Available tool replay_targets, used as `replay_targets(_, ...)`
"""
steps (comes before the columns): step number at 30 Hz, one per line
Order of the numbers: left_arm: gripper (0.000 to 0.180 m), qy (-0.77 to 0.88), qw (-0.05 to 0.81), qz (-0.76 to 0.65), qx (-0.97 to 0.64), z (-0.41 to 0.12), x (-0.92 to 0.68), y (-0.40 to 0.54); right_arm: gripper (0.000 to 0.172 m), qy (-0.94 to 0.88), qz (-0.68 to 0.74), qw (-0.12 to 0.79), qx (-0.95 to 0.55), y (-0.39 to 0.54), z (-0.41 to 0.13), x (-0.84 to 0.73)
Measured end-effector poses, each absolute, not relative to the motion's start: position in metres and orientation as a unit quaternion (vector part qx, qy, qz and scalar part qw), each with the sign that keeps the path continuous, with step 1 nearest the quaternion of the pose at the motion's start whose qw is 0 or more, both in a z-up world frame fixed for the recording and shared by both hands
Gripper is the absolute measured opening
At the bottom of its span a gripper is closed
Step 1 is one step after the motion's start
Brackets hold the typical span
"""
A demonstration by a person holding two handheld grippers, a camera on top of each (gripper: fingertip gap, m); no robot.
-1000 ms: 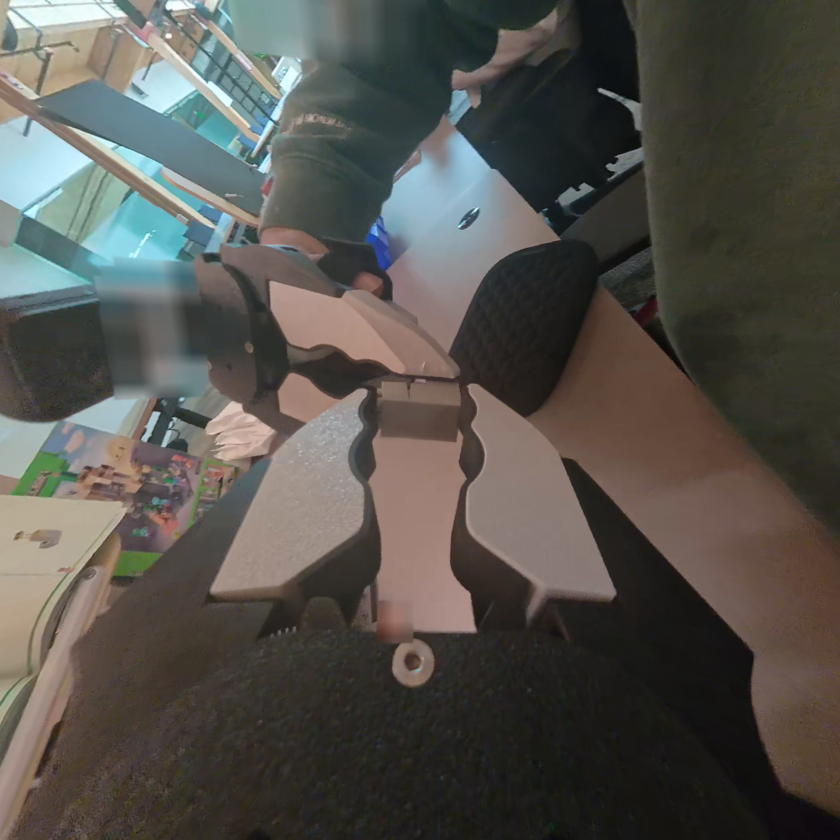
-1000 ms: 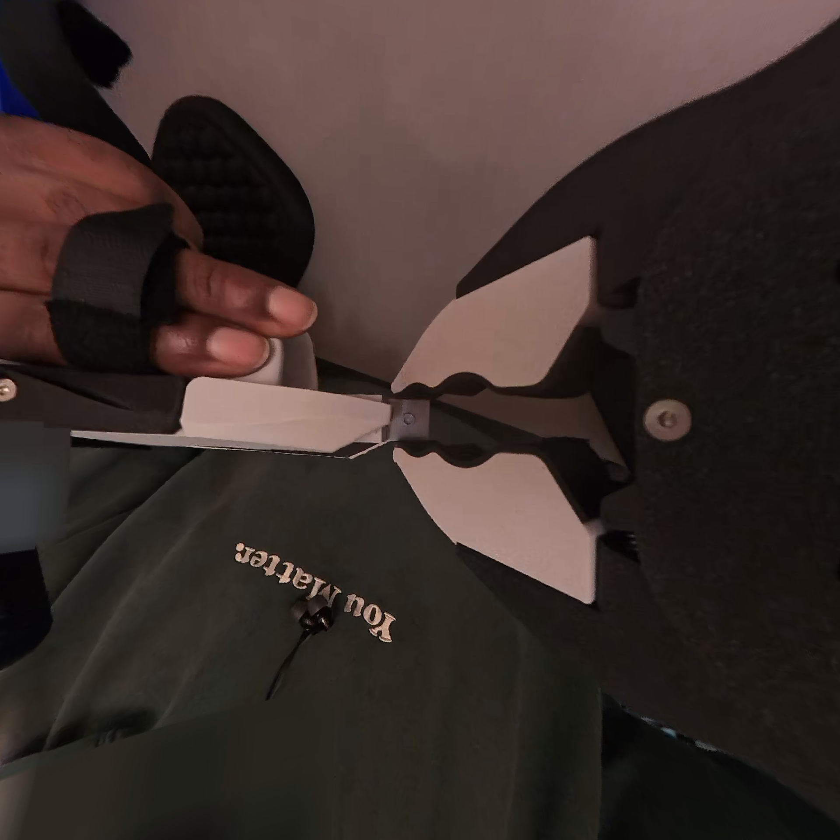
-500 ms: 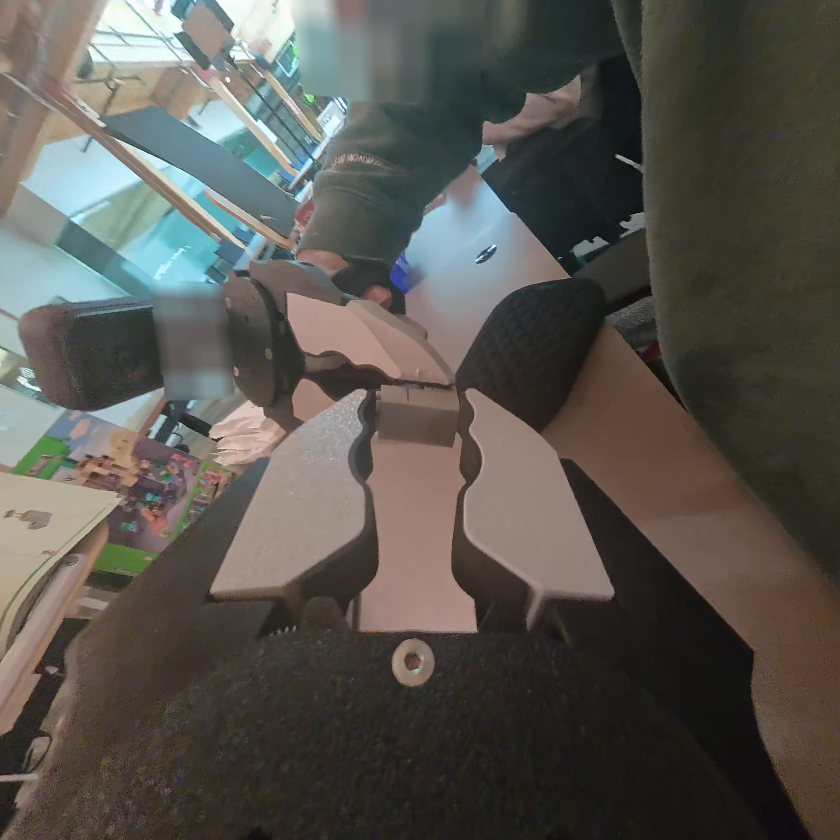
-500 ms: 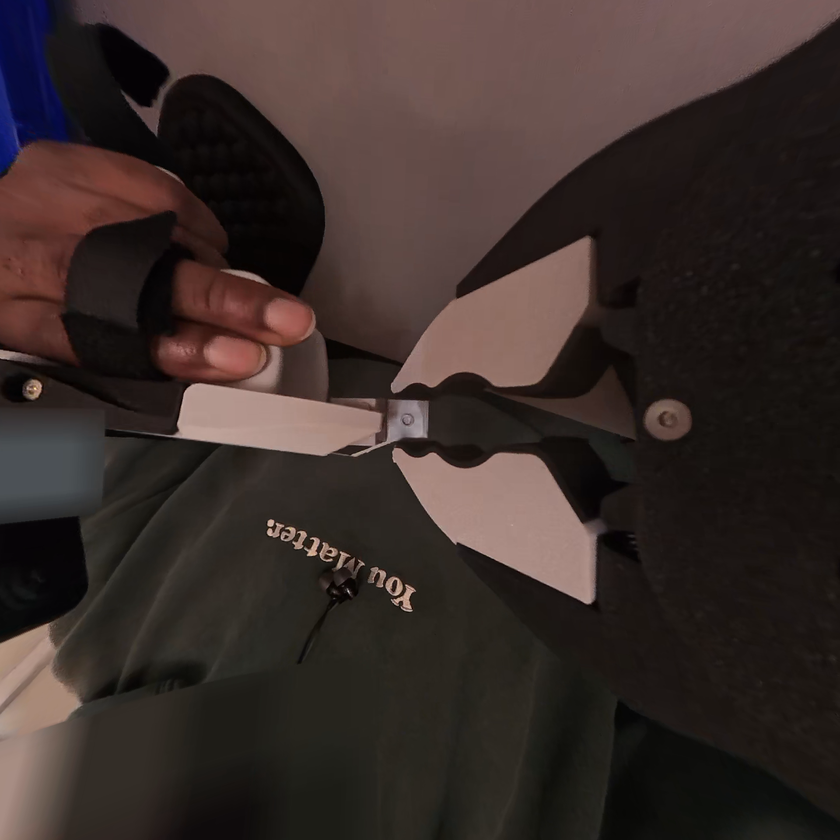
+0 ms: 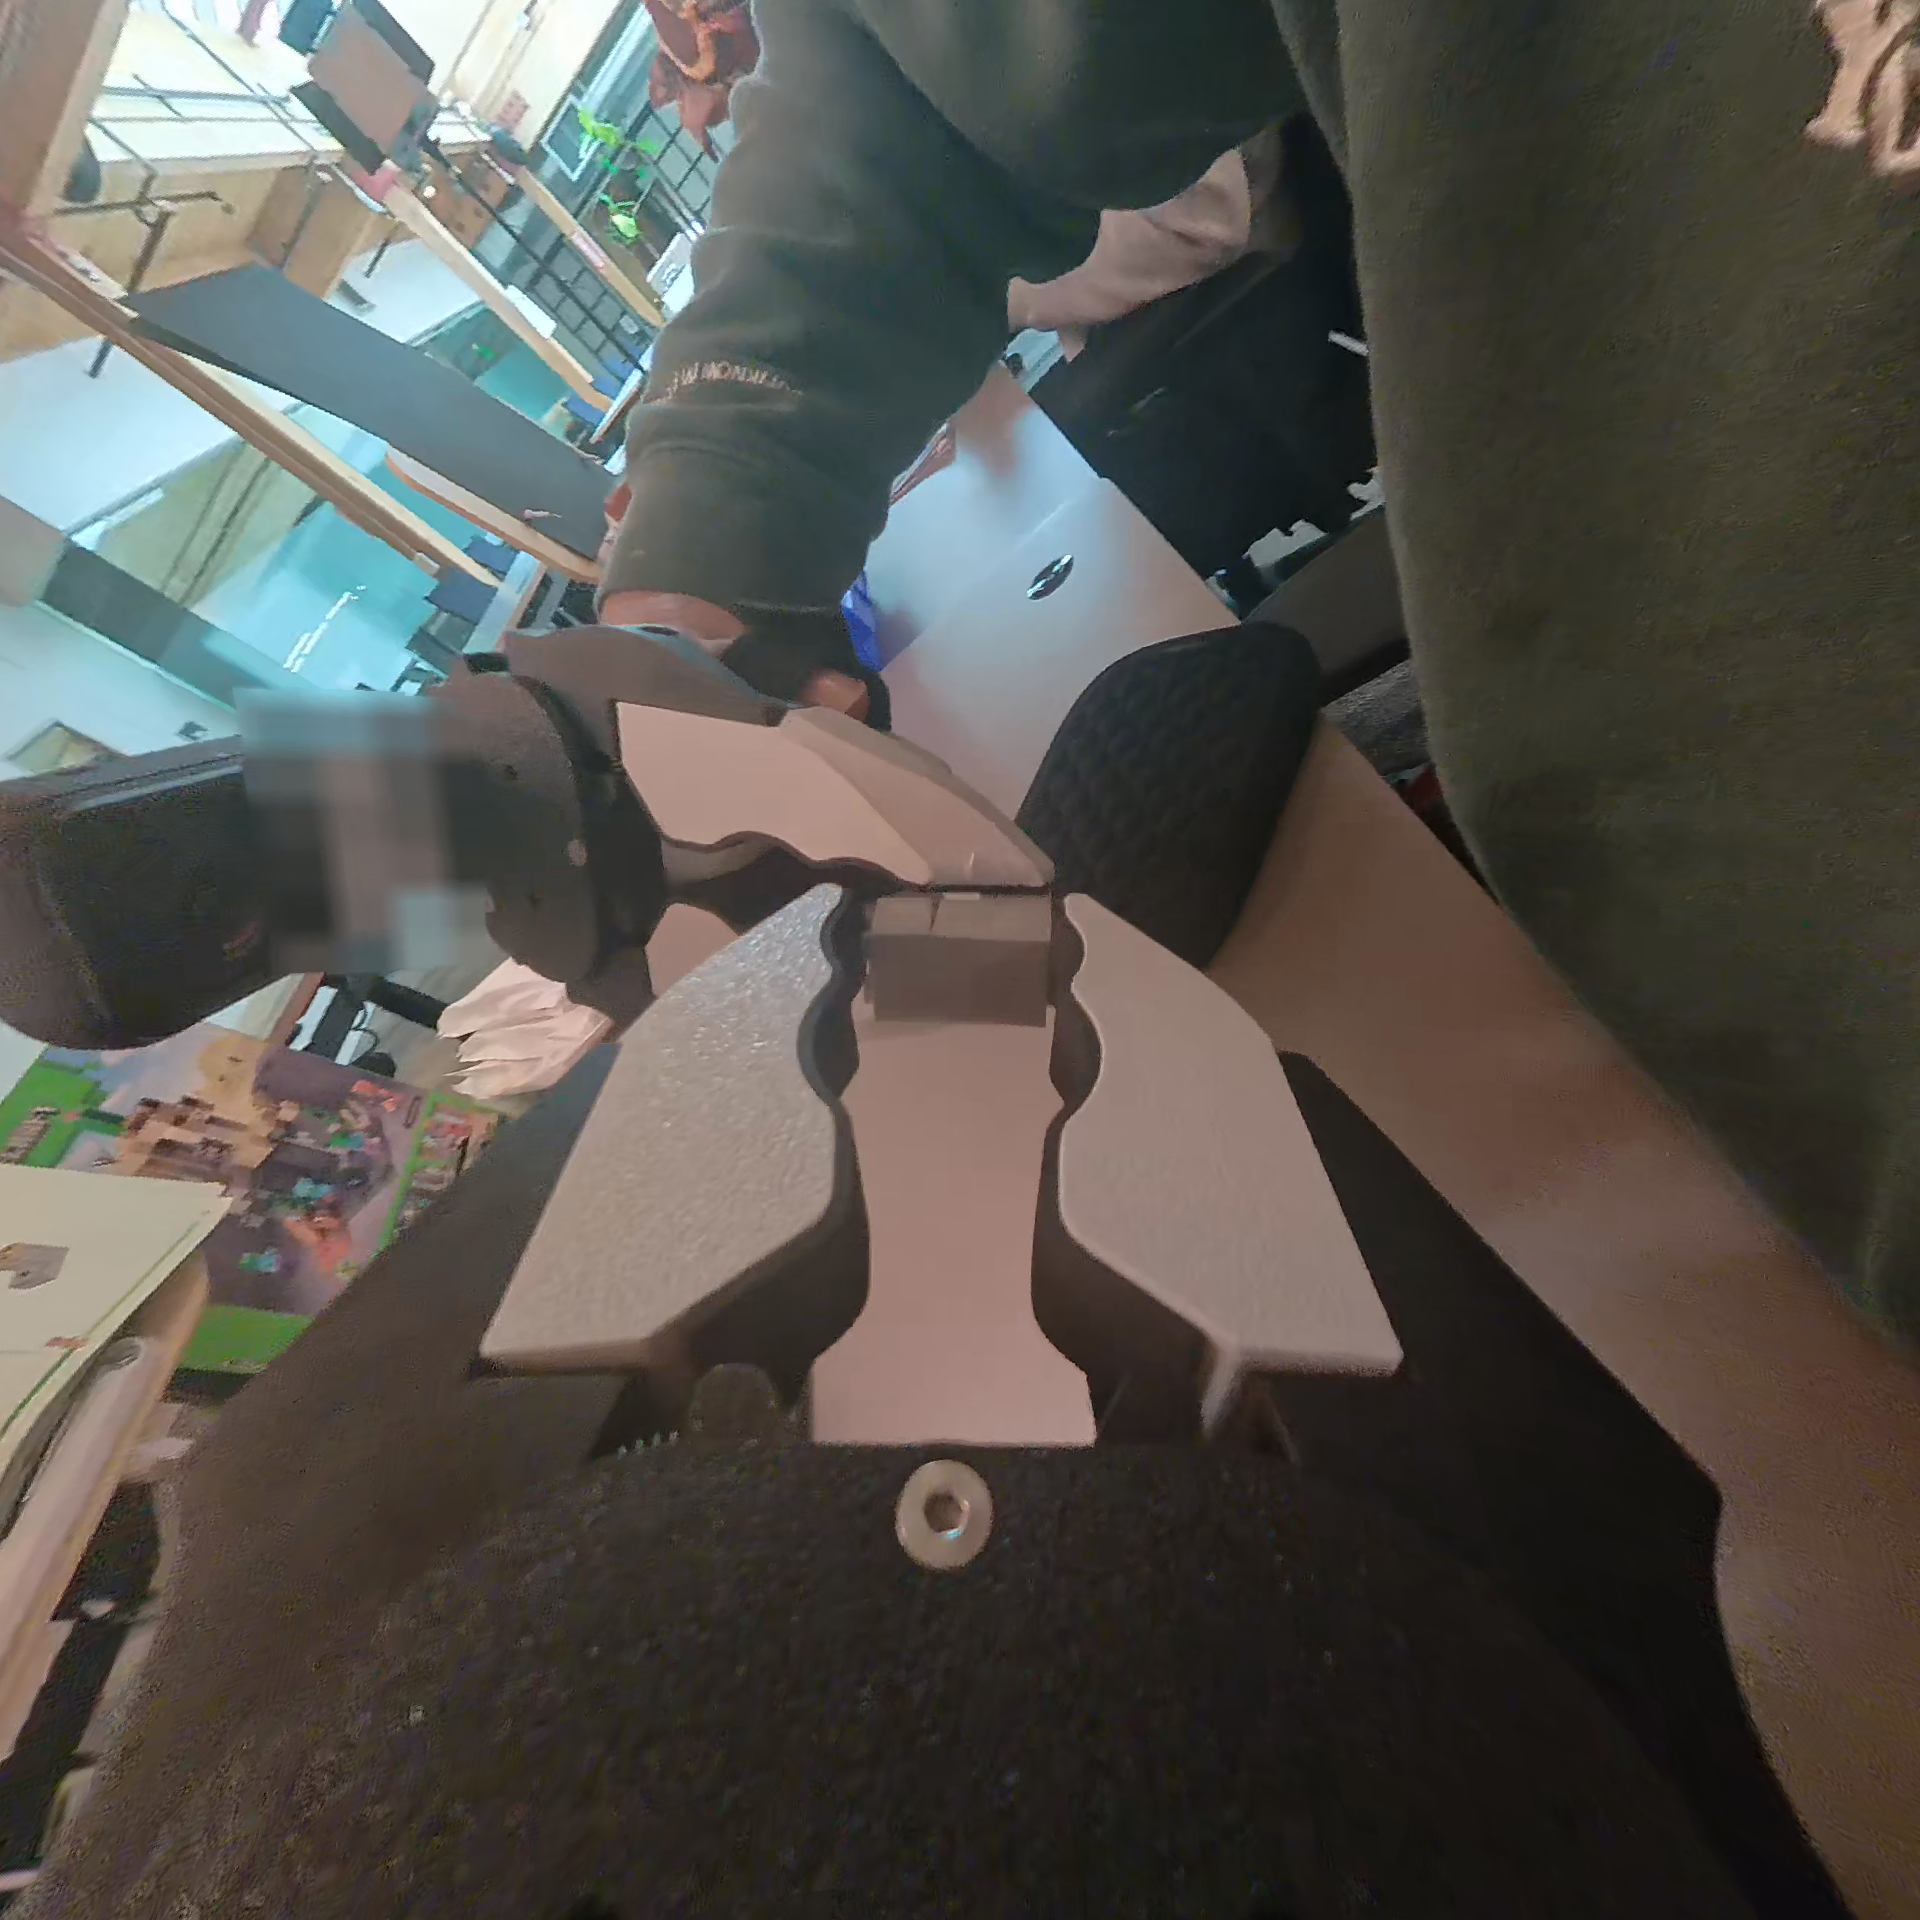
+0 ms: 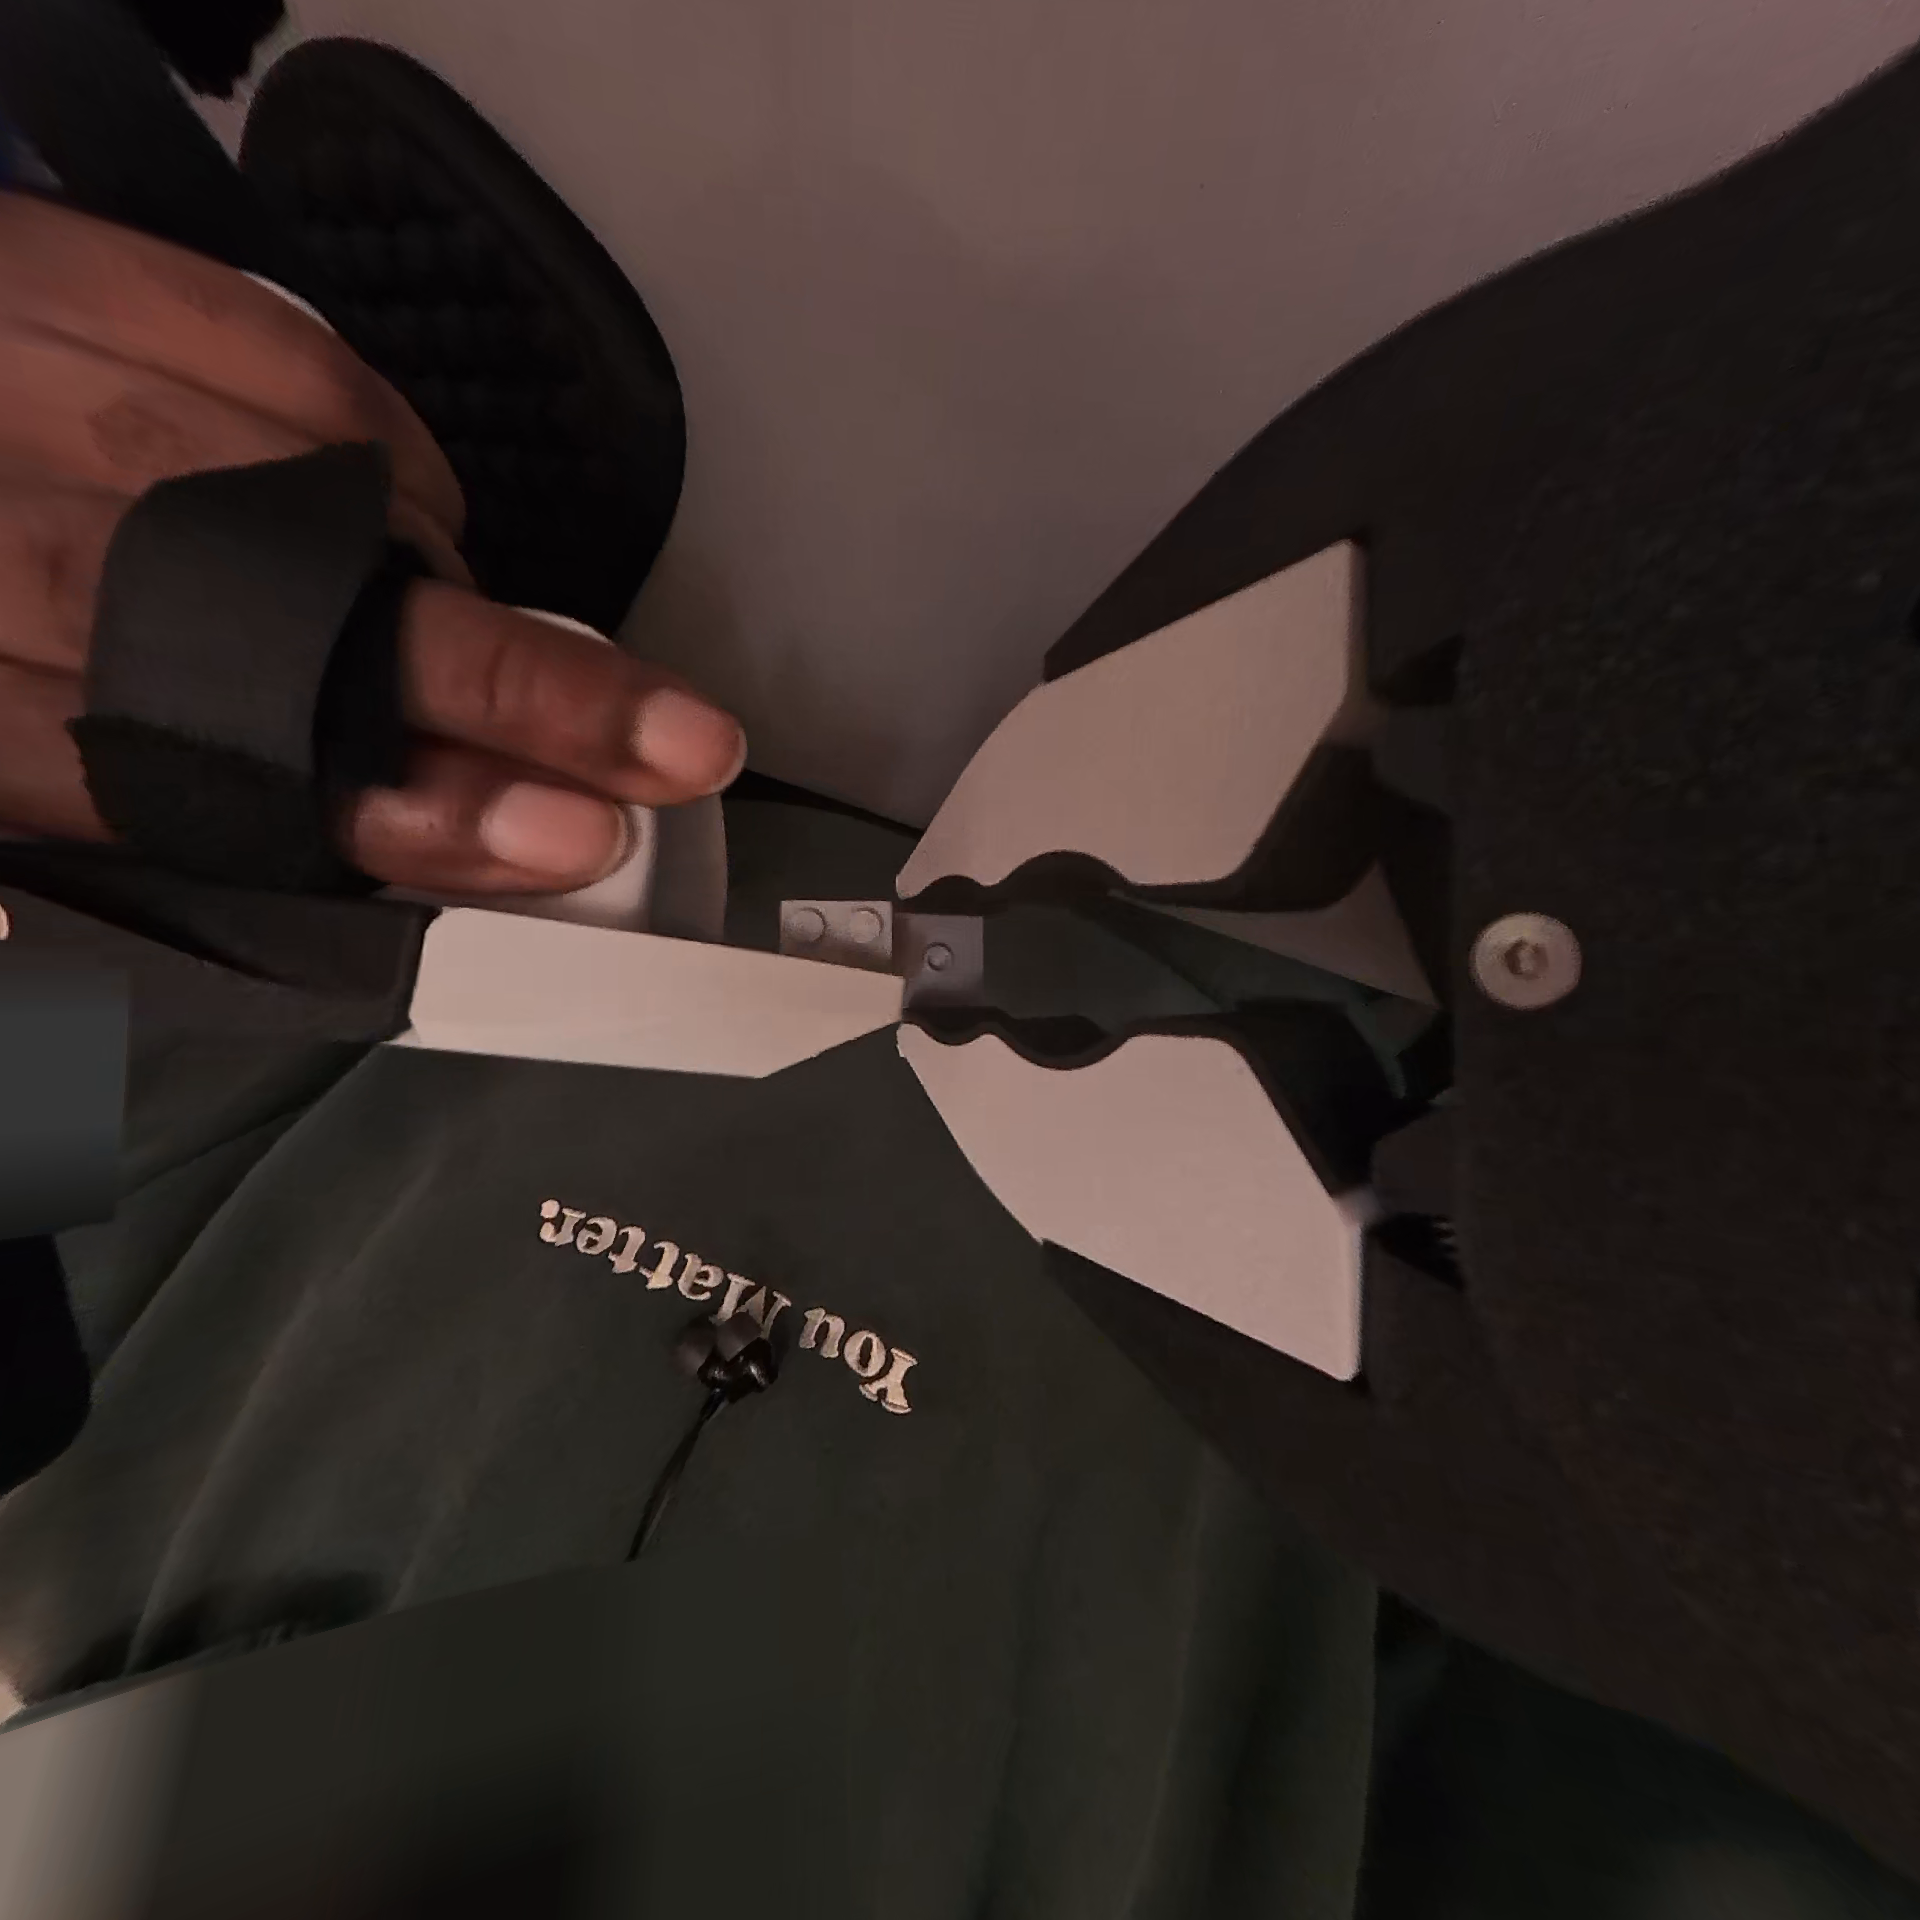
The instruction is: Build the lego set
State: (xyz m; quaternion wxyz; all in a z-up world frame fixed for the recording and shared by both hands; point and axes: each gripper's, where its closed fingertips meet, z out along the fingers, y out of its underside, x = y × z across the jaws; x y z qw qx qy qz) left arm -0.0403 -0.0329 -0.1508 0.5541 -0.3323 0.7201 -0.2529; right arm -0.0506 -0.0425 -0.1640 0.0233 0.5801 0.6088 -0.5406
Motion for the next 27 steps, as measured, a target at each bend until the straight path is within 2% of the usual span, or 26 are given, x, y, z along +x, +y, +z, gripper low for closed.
replay_targets(7, 0.034, 0.724, 0.519, -0.299, -0.343, -0.149, -0.042, -0.040, 0.016, 0.619, -0.541, 0.031, 0.569, -0.051, -0.162, -0.053)
replay_targets(11, 0.034, 0.706, 0.528, -0.322, -0.345, -0.144, -0.043, -0.040, 0.016, 0.608, -0.557, 0.027, 0.565, -0.052, -0.158, -0.054)
replay_targets(16, 0.034, 0.657, 0.577, -0.333, -0.353, -0.137, -0.044, -0.030, 0.017, 0.570, -0.590, -0.022, 0.571, -0.042, -0.149, -0.056)
replay_targets(20, 0.045, 0.610, 0.592, -0.337, -0.404, -0.136, -0.046, -0.015, 0.016, 0.546, -0.603, -0.070, 0.578, -0.035, -0.150, -0.055)
replay_targets(23, 0.042, 0.555, 0.572, -0.377, -0.471, -0.143, -0.051, 0.000, 0.017, 0.533, -0.586, -0.138, 0.594, -0.021, -0.151, -0.054)
replay_targets(27, 0.035, 0.476, 0.504, -0.478, -0.540, -0.152, -0.050, 0.007, 0.017, 0.543, -0.532, -0.218, 0.612, -0.006, -0.159, -0.053)
